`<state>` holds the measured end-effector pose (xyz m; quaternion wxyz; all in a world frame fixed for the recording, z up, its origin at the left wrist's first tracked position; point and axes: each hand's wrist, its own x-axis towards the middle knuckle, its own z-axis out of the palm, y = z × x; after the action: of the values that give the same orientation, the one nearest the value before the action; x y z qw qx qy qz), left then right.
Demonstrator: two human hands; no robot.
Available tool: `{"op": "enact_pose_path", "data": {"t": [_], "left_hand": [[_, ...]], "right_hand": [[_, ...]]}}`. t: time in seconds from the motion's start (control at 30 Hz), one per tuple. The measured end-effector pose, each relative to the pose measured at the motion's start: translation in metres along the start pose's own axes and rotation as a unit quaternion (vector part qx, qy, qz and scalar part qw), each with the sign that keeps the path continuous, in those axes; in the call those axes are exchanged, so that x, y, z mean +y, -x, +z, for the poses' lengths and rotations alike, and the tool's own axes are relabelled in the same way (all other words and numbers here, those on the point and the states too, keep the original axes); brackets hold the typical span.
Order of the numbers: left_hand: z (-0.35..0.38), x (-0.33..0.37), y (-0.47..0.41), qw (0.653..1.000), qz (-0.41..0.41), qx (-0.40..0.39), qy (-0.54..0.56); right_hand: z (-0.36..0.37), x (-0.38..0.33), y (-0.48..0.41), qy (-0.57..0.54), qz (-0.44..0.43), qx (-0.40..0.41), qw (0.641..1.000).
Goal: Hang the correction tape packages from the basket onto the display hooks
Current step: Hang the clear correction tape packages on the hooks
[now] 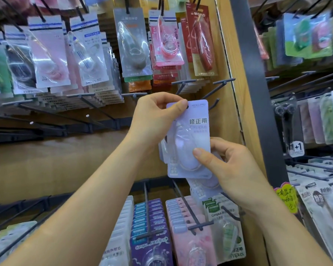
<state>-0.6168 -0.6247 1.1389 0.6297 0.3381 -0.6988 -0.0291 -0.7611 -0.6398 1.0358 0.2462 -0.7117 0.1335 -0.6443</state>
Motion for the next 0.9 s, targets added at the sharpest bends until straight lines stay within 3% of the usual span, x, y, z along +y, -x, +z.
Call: {"op": "enact_pose_path", "data": {"t": [0.13,0.23,0.47,0.57,0.67,0.8,0.9], "left_hand": [[0.007,-0.007,-0.004,0.995,0.055,0.077,-0.045],[0.008,-0.009,-0.008,0.994,0.050,0.076,-0.054],[0.009,-0.006,-0.015,0.992,-0.109,-0.003,0.064],[0.009,-0.013,-0.014,0.987,-0.147,-0.006,0.057],[0.002,-0.025,-0.006,0.989,-0.131,-0.028,0.063],[-0.008,-0.035,0.009,0.988,-0.042,-0.149,0.004],[-0.010,-0.042,-0.001,0.993,-0.036,-0.109,-0.034]], "right_hand": [[-0.006,-0.004,-0.012,-0.012,0.029,0.004,0.999],[-0.005,-0.002,-0.014,0.001,0.044,0.004,0.999],[-0.002,0.005,-0.014,-0.023,0.082,0.030,0.996],[0.005,0.007,-0.015,-0.014,0.103,0.033,0.994],[0.008,0.011,-0.017,-0.007,0.128,0.046,0.991],[0.011,0.011,-0.020,0.045,0.126,0.061,0.989],[0.008,0.018,-0.019,0.129,0.097,0.111,0.981]]}}
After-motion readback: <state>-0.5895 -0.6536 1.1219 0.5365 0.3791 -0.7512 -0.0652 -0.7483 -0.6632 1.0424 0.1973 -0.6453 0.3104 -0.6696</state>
